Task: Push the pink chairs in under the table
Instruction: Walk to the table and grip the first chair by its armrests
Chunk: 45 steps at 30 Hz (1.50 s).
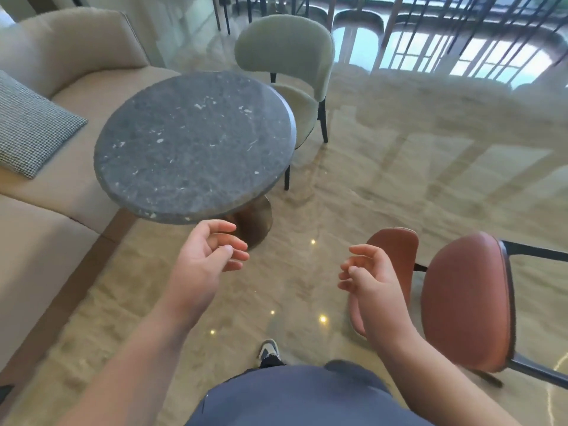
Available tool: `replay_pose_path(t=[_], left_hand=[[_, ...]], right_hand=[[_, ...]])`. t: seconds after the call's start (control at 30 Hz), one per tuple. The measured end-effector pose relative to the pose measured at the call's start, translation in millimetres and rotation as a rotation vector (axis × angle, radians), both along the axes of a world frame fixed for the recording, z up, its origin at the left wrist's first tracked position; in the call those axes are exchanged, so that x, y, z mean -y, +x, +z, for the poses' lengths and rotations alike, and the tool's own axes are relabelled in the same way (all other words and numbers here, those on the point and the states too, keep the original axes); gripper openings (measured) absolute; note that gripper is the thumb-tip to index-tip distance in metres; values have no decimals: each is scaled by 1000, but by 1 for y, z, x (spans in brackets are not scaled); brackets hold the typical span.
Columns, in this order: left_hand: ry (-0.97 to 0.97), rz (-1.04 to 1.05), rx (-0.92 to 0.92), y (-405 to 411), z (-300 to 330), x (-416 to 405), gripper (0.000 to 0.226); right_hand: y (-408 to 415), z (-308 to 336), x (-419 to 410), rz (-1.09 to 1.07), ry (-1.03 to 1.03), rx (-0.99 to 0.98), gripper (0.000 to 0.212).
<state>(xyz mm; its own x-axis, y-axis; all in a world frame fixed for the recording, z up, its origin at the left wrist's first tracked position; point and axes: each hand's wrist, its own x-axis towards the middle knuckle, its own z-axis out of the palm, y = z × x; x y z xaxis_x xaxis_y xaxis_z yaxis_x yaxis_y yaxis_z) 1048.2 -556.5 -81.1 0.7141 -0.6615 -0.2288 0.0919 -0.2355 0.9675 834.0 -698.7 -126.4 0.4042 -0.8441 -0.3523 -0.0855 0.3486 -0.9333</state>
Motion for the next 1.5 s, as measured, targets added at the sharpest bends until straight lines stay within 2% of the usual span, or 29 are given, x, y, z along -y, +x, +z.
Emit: replay_pose_path(t=[0.2,0.47,0.63,0.77,0.9,1.0,1.27,1.4,1.5], left_hand=[[55,-200,-29,35,-4,101,33],[90,-508,5,6,-31,265,33],[176,-650,13,-24,-72,342,33],[218,-786,18,-51,-131,393,34],[218,-909,27,-80,-215,439,37],[247,-978,21,-101,-304,471,38],[381,-1214,92,-116,-576,533,39],[498,-1283,137,-104,-698,551,33],[666,-1301,69,-99,-785,558,19]], right_hand=[[-1,-2,39,-179,14,-15,30],[-24,-46,115,-466,165,4,35],[-38,-91,152,-599,223,-26,33],[-50,-146,170,-773,326,-45,32],[-60,-222,183,-964,402,-73,33],[-55,-297,193,-1089,458,-108,35],[-11,-551,224,-1363,617,-114,33],[14,-680,229,-1535,750,50,26],[27,-764,231,-1694,887,216,22]])
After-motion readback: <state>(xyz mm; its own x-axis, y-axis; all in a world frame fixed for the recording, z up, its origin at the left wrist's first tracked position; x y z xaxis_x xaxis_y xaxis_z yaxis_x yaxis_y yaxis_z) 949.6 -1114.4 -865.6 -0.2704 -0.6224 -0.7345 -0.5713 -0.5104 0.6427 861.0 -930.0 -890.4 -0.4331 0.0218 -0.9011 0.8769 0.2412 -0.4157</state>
